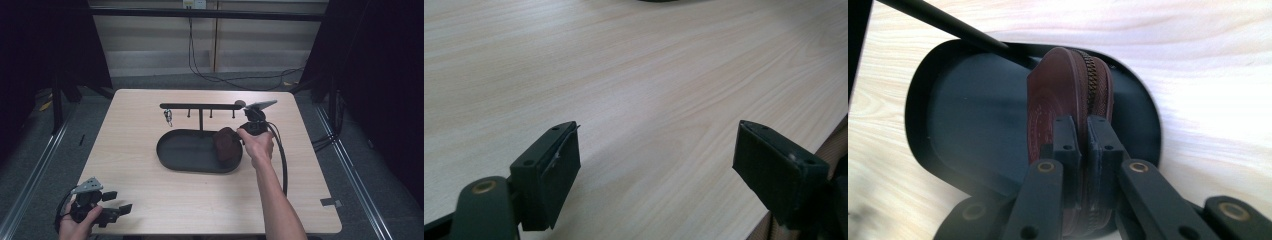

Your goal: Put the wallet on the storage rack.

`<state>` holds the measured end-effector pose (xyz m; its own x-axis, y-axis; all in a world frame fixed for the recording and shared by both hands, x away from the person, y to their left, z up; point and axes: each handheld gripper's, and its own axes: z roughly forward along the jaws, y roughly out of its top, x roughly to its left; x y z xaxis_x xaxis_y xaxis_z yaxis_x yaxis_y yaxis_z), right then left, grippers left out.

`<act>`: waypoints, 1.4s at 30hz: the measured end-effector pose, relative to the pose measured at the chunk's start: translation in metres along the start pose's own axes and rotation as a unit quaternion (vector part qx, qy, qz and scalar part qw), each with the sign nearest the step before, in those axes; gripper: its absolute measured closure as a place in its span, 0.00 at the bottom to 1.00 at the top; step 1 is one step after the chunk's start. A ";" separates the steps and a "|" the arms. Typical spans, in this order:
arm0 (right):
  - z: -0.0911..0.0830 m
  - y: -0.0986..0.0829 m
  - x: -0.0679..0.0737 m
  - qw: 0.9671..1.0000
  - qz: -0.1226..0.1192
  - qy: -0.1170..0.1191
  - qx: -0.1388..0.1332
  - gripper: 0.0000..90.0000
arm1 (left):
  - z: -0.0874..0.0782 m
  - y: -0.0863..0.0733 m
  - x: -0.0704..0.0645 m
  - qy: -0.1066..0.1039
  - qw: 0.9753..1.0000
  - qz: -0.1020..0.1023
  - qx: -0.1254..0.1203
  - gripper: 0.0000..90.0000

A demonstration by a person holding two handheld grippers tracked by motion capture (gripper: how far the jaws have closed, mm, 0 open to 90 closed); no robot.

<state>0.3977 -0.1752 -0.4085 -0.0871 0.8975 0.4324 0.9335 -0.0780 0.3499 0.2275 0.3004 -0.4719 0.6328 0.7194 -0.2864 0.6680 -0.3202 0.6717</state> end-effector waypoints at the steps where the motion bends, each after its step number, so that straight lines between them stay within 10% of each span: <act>1: 0.002 -0.001 -0.001 1.000 0.002 0.003 0.000 0.94 | 0.000 0.000 0.000 -0.001 1.000 0.003 0.000 0.21; 13: 0.026 -0.010 -0.010 1.000 -0.003 0.009 0.001 0.90 | -0.002 0.000 0.001 -0.006 1.000 0.001 -0.005 0.21; 42: 0.004 -0.017 -0.020 0.999 -0.042 0.018 -0.021 0.58 | -0.002 0.000 0.001 -0.005 1.000 -0.001 -0.008 0.21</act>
<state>0.3845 -0.1900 -0.4260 -0.1772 0.8853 0.4299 0.9074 -0.0221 0.4197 0.2274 0.3025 -0.4712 0.6360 0.7133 -0.2944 0.6627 -0.3093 0.6821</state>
